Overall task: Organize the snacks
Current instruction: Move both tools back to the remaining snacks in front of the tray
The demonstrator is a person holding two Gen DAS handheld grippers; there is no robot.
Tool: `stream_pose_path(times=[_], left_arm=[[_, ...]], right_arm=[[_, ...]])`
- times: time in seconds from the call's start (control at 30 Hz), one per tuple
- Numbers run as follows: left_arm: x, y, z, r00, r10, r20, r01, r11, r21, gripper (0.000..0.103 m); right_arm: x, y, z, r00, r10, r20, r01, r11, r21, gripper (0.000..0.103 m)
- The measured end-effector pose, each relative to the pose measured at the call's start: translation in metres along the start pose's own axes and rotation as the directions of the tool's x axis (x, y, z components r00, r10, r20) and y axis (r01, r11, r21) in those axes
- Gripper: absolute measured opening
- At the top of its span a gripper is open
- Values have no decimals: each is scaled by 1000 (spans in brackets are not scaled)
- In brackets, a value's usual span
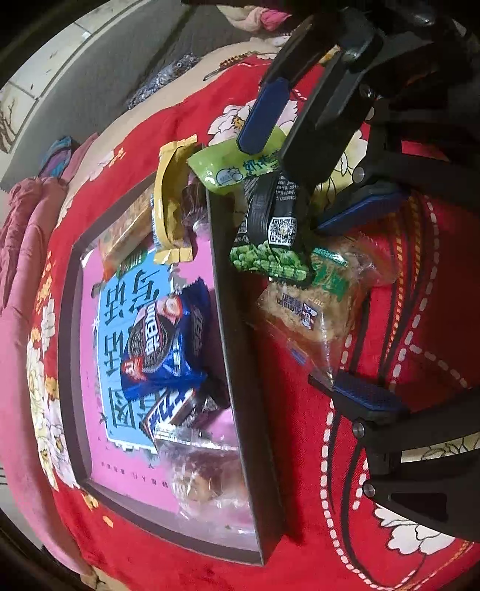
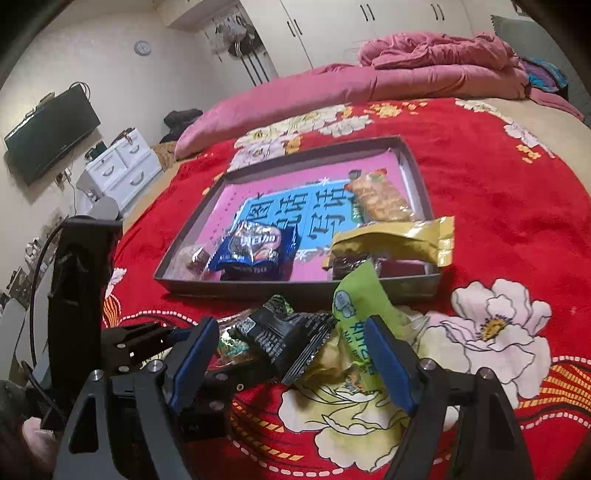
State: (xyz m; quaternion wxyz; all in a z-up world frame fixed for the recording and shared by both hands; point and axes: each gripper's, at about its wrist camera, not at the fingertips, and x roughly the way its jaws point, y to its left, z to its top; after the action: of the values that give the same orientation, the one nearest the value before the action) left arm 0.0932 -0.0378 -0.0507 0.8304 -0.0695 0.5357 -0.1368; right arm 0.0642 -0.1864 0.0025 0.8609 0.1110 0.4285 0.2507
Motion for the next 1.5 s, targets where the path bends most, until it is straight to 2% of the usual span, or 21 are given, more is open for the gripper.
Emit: stream_pose_path(times=[0.13, 0.33, 0.77, 0.93, 1.07, 1.27, 1.5], left_arm=[[-4, 6, -2, 1000, 6, -2, -6, 1000, -14, 71], [-10, 24, -3, 1000, -10, -12, 10, 998, -64, 71], [-24, 66, -10, 999, -45, -27, 41, 988, -150, 72], [-31, 75, -10, 999, -48, -2, 47, 985, -168, 72], [-37, 78, -11, 999, -41, 18, 43, 987, -156, 71], [-39, 81, -11, 997, -72, 24, 75, 984, -162, 70], [-33, 68, -13, 996, -86, -8, 85, 989, -125, 70]], right_arm=[[8, -1, 1, 1000, 19, -18, -19, 1000, -1, 80], [14, 2, 2, 999, 43, -27, -43, 999, -18, 80], [31, 33, 3, 998, -54, -34, 47, 979, -198, 82], [37, 46, -2, 991, -128, -32, 113, 952, -286, 82], [42, 61, -9, 981, -195, -19, 173, 907, -384, 82], [52, 81, -19, 971, -238, -12, 199, 838, -508, 82], [65, 86, -23, 971, -238, -28, 184, 817, -547, 82]])
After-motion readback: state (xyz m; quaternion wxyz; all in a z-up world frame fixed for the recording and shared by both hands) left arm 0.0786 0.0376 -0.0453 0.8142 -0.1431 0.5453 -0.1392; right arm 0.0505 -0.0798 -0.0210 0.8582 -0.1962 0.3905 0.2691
